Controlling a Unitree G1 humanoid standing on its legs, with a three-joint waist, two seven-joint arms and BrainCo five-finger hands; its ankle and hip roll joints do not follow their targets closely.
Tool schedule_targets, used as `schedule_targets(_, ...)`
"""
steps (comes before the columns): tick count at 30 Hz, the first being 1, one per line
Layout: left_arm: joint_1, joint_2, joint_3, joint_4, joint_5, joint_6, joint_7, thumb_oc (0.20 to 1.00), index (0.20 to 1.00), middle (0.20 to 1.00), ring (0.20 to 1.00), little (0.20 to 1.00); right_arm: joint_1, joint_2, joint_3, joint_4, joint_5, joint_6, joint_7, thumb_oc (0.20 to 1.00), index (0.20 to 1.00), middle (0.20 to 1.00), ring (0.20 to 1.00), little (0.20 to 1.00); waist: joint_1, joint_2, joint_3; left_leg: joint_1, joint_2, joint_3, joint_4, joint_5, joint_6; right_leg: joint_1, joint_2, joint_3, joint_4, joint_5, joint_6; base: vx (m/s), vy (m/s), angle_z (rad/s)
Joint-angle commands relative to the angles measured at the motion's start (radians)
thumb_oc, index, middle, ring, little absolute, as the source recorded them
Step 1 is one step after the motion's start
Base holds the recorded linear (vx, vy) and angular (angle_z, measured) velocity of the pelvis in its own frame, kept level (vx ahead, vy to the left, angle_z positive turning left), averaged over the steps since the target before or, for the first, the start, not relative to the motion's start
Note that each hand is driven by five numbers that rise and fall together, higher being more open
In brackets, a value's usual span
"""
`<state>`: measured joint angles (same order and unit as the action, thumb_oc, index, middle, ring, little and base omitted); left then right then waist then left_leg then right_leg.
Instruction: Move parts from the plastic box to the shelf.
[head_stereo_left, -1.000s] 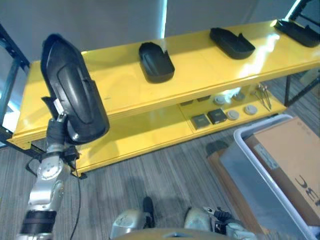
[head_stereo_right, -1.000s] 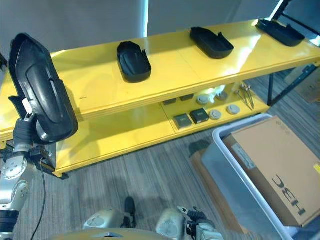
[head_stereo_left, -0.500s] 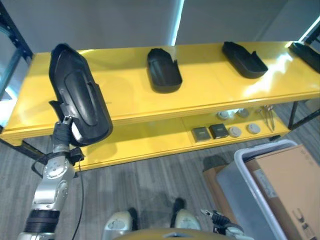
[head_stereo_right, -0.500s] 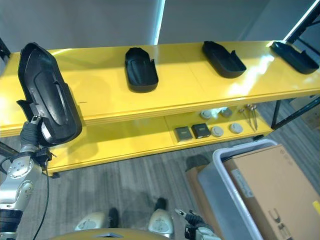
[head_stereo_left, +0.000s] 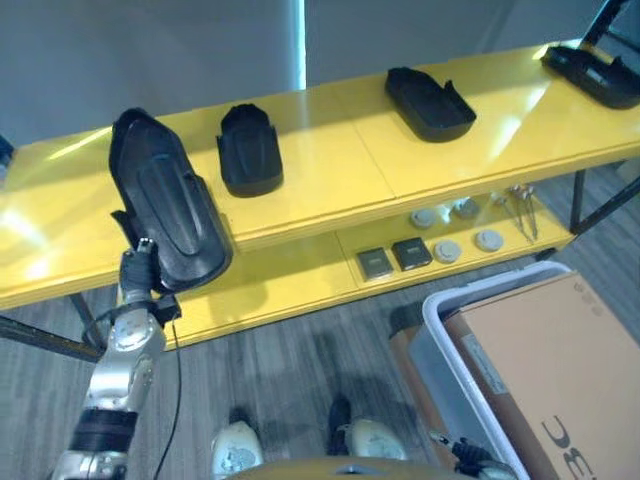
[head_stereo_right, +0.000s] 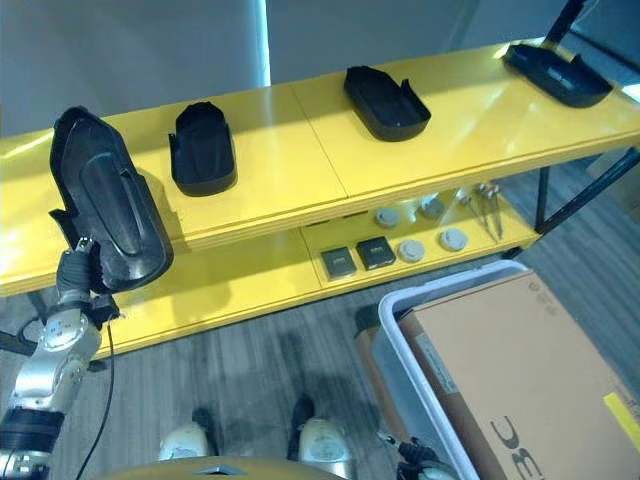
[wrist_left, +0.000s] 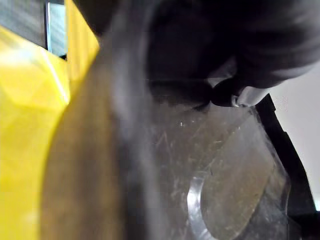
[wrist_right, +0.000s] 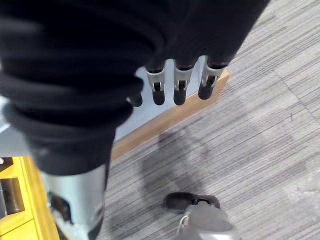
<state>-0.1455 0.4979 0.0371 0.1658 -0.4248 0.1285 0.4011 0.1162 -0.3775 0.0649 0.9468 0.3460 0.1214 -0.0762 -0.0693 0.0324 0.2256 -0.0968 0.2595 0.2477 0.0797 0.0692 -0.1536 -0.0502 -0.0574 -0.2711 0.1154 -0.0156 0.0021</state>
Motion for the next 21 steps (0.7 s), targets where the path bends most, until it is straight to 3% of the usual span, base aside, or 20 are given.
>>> schedule_targets(1,-0.062,0.128,0.084,0.013,0.074,-0.014,0.035,0.200,0.200,0.200,0.200,0.200,0.027,-0.025,-0.006,-0.047,-0.023,0.018,-0.024,1.000,1.000,1.000,1.000,1.000,-0.001,0.000,-0.018,0.017,-0.010,-0.009,0.005,0.069,0.038,0.026,-0.104,0.037,0.014,-0.007,0.099,0.04,0.185,-0.43)
schedule_targets(3,-0.101,0.170,0.080,0.096,0.121,-0.018,0.037,0.200,0.200,0.200,0.200,0.200,0.035,-0.033,-0.011,-0.049,-0.037,0.022,-0.009,1.000,1.000,1.000,1.000,1.000,-0.013,0.011,-0.019,0.042,-0.032,-0.015,-0.010,0.044,0.039,0.013,-0.116,0.048,0.024,0.000,0.114,0.04,0.210,-0.47)
schedule_targets(5,-0.180,0.244,0.070,0.229,0.091,-0.013,0.024,0.200,0.200,0.200,0.200,0.200,0.049,-0.039,-0.006,-0.040,-0.090,0.011,0.014,1.000,1.000,1.000,1.000,1.000,-0.041,0.025,-0.022,0.076,-0.056,0.005,-0.034,0.022,0.041,-0.004,-0.132,0.068,0.023,0.015,0.138,0.04,0.239,-0.18)
schedule_targets(8,-0.228,0.297,0.061,0.297,0.062,0.016,0.019,0.200,0.200,0.200,0.200,0.200,0.054,-0.045,0.001,-0.010,-0.125,-0.011,0.032,1.000,1.000,1.000,1.000,1.000,-0.055,0.031,-0.028,0.092,-0.075,0.013,-0.052,0.013,0.048,-0.004,-0.135,0.089,0.001,0.033,0.151,0.03,0.119,-0.04)
schedule_targets(14,-0.296,0.331,0.016,0.401,0.096,0.078,-0.037,0.200,0.200,0.200,0.200,0.200,0.045,-0.058,0.024,0.015,-0.159,-0.025,0.050,1.000,1.000,1.000,1.000,1.000,-0.060,0.022,-0.035,0.104,-0.090,0.025,-0.061,-0.001,0.061,0.016,-0.142,0.095,-0.041,0.052,0.163,0.04,0.062,-0.03)
schedule_targets(21,-0.388,0.371,-0.047,0.536,0.178,0.159,-0.115,0.200,0.200,0.200,0.200,0.200,0.029,-0.090,0.046,-0.030,-0.167,0.008,0.060,1.000,1.000,1.000,1.000,1.000,-0.063,0.014,-0.022,0.082,-0.089,0.040,-0.039,-0.013,0.070,0.009,-0.151,0.091,-0.035,0.049,0.172,0.02,0.069,0.01)
